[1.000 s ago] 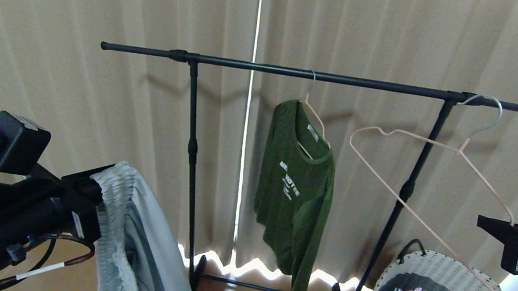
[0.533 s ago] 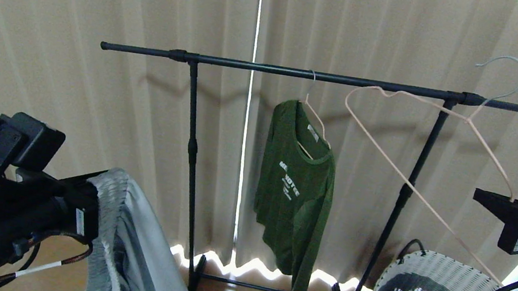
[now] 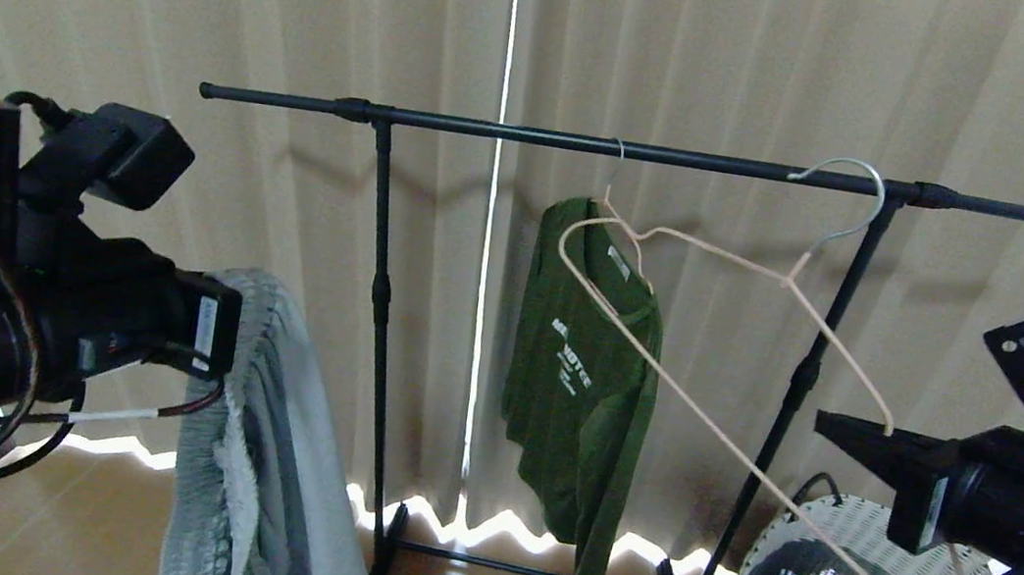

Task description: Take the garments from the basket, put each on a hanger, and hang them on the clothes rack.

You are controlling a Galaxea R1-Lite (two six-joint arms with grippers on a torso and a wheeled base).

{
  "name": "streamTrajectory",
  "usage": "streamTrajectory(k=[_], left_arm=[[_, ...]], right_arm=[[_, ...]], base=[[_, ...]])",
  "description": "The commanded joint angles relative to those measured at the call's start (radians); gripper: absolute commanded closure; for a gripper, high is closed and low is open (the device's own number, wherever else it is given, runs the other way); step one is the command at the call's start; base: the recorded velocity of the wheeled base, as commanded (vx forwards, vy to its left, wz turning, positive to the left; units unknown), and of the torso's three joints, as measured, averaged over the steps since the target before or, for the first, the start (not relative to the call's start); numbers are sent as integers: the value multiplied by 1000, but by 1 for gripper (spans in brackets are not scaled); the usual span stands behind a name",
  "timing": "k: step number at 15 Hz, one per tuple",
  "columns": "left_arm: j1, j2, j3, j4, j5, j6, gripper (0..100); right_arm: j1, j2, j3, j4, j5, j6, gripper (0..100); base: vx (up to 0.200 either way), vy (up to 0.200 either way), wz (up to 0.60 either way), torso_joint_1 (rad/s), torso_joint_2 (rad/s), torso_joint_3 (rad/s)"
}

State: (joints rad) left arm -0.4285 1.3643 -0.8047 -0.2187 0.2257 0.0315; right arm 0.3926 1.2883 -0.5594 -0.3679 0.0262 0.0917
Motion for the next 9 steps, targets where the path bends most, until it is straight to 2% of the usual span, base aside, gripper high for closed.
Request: streamTrajectory(k=[1,3,5,7,9], left_arm=[[-47,133,-131,27,96,-53,100],[-59,222,-206,22,149,-105,100],[-73,285,-268,22,218,-151,100],[-73,312,-298,18,265,-154,100],[-73,315,-307,18,267,-159,100]], right_arm=[[118,45,22,-2,3,14,100],[209,36,24,0,8,63,100],[250,39,22,1,8,86,100],[319,36,26,4,12,88,100],[368,36,26,7,14,91,100]], base=[[0,0,0,0,0,0],[0,0,0,0,0,0],[0,0,0,0,0,0],[0,0,0,0,0,0],[0,0,0,0,0,0]])
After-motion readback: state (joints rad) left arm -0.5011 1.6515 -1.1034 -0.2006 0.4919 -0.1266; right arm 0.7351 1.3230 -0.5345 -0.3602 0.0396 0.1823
